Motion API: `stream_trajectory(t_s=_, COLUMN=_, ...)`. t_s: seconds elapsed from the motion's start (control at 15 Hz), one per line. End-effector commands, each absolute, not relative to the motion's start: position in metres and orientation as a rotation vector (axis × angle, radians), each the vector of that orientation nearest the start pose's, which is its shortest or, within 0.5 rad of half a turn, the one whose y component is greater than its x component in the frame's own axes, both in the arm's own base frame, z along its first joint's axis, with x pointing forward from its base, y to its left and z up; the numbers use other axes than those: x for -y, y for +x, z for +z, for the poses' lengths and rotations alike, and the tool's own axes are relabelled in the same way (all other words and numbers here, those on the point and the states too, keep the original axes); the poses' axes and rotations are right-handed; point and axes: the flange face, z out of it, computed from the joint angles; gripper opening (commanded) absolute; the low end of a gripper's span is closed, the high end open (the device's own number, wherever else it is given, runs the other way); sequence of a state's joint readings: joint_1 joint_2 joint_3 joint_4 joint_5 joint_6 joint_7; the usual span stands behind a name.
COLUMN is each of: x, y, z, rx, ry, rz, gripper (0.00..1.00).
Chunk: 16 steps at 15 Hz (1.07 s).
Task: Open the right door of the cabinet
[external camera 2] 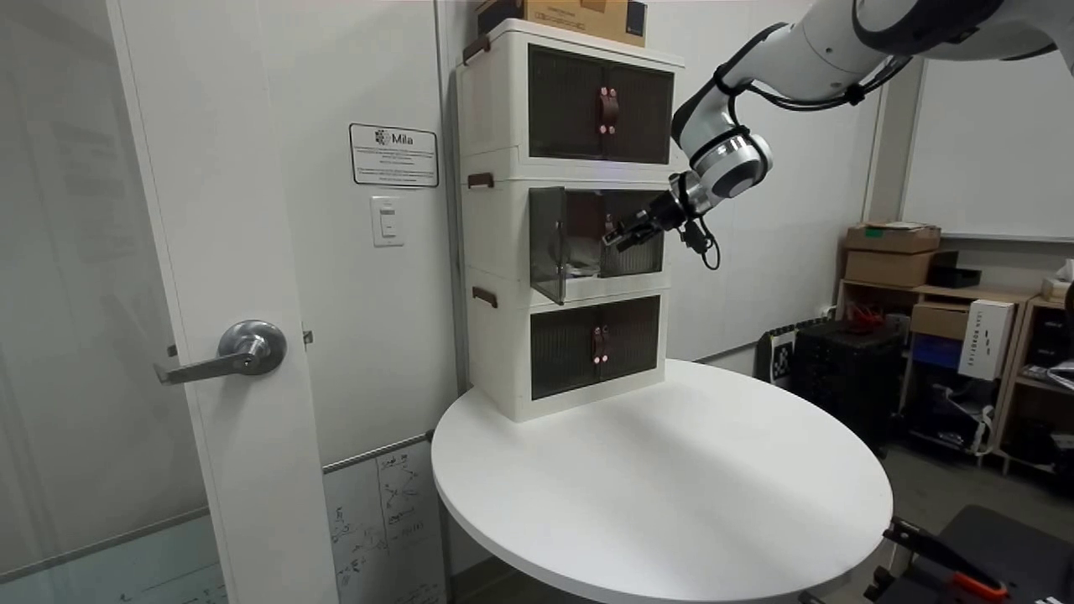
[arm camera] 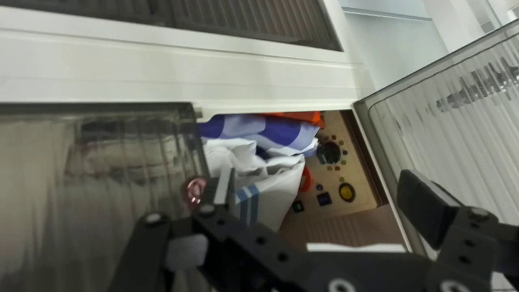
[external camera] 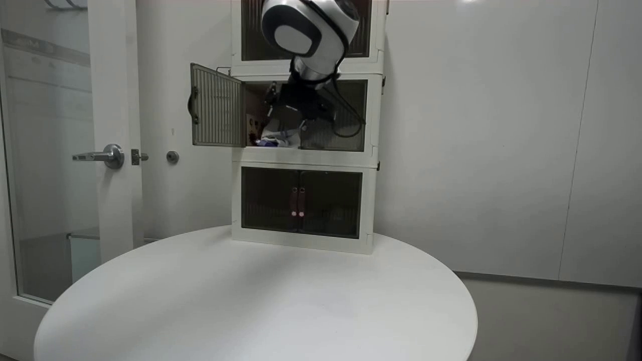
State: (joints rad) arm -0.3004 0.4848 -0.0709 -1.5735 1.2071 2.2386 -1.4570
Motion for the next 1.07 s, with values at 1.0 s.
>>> stream_trajectory(t_s=1.0, x=0.214, y=0.686, z=0.431, rx=0.462, ry=-2.435, rz=-1.288, gripper=1.0)
